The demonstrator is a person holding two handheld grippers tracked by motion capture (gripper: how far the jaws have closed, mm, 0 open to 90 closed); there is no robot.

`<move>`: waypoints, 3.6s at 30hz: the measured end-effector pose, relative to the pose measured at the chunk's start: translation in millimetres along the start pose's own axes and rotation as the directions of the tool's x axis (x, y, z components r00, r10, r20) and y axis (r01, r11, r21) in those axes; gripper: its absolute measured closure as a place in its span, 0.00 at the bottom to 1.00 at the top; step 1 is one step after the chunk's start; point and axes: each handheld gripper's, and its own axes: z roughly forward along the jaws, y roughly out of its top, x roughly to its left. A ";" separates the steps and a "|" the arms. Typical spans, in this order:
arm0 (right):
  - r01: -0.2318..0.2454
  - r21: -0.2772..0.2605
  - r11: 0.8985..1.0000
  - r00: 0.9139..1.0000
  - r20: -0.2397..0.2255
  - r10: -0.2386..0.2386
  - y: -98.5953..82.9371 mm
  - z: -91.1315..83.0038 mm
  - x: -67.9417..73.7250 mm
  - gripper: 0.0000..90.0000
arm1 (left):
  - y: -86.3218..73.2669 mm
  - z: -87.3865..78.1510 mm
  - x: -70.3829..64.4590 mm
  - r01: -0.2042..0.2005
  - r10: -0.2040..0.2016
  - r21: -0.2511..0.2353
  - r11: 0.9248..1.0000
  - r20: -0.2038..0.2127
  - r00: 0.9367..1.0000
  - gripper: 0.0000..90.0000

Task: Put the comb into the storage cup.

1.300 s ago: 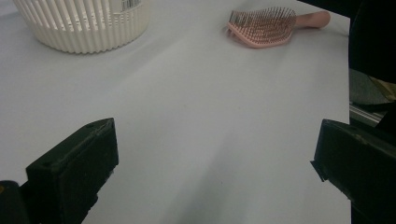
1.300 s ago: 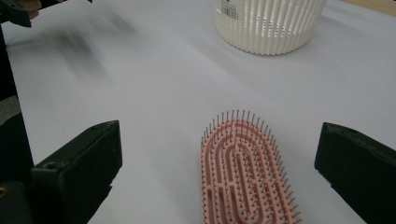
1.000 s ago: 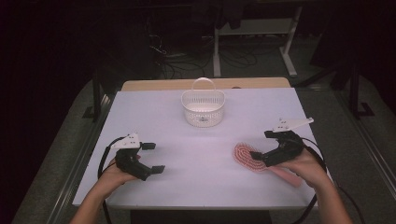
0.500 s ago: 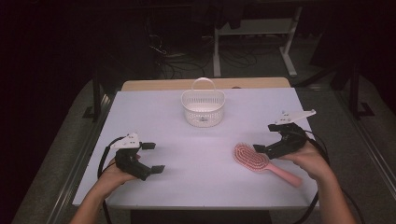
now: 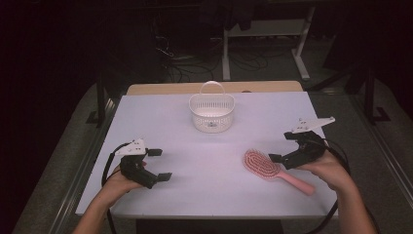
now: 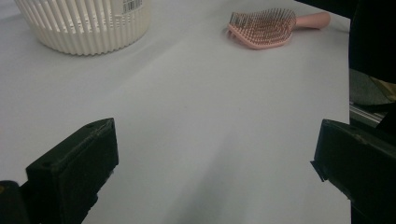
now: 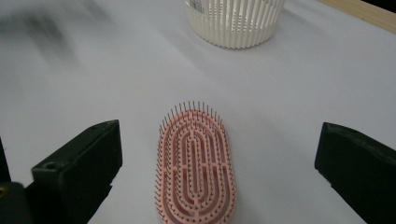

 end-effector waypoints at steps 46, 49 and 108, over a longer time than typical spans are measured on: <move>0.069 0.257 0.964 0.996 0.037 -0.081 -14.1 -5.3 4.9 0.01 | -0.1 0.4 0.3 -0.003 0.003 0.006 1.000 0.003 1.000 0.00; 0.072 0.274 0.959 0.995 0.041 -0.086 -14.7 -4.4 5.1 0.01 | -0.1 0.4 0.2 -0.003 0.003 0.006 1.000 0.002 1.000 0.00; 0.111 0.560 0.821 0.991 0.005 -0.137 -30.4 35.5 14.5 0.14 | -0.1 1.1 -0.4 -0.002 0.002 0.009 1.000 0.004 1.000 0.00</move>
